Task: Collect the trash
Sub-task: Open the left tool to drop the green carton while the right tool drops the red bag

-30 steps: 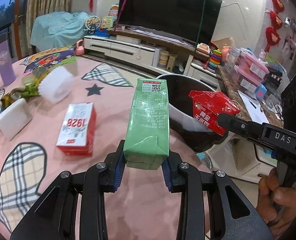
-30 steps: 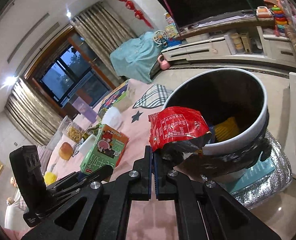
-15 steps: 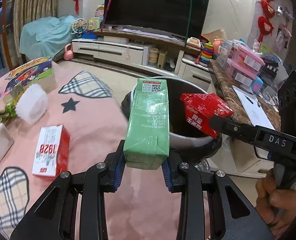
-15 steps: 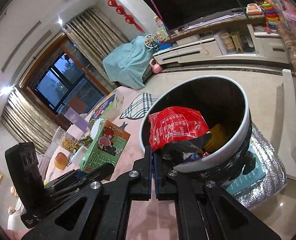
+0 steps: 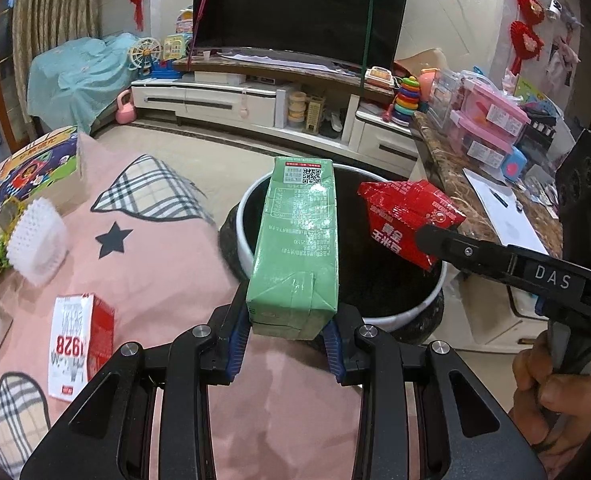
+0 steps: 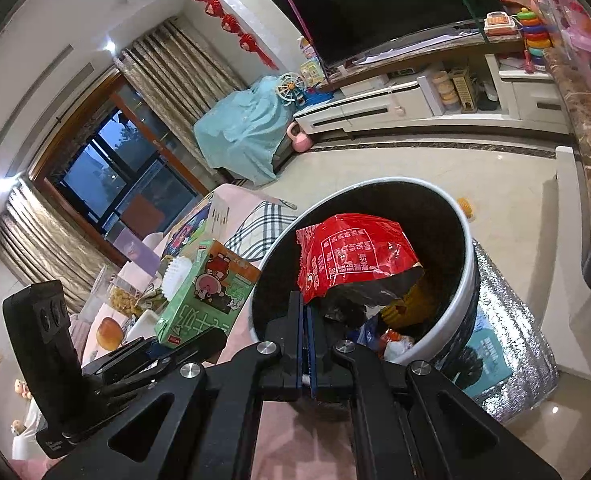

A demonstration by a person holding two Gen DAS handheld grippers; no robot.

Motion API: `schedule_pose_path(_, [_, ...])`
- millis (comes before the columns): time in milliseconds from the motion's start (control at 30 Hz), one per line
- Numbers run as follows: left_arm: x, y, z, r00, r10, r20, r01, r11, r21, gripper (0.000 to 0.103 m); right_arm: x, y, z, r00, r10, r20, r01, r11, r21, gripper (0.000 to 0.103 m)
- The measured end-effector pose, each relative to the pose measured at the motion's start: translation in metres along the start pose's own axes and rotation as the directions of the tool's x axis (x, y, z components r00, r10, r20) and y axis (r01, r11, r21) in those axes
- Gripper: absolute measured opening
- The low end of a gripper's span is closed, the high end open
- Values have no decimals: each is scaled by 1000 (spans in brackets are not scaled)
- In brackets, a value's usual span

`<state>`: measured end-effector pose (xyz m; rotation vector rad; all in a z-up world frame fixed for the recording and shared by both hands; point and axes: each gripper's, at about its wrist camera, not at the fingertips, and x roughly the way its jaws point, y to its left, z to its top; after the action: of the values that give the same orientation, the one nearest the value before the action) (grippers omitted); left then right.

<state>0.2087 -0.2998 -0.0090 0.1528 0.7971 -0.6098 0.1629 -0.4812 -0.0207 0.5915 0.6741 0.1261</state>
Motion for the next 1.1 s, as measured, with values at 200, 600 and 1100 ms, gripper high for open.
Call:
schedule_pose_path(200, [11,-3,12,1000,3,-11,-3,1000,10,31,6,-10,9,1000,-16,-5,16,1000,4,2])
schedule_pose_path(600, [34,-11,20,998,4,-68,-1,999,44,31,22,-25,18,999,-32,-43,33,999,36,3])
schedule_pose_path(1100, [13,11,6,999,31,-33,-31,999,-21,59,15,-20,17,998,-55,-31,56,998,42,52])
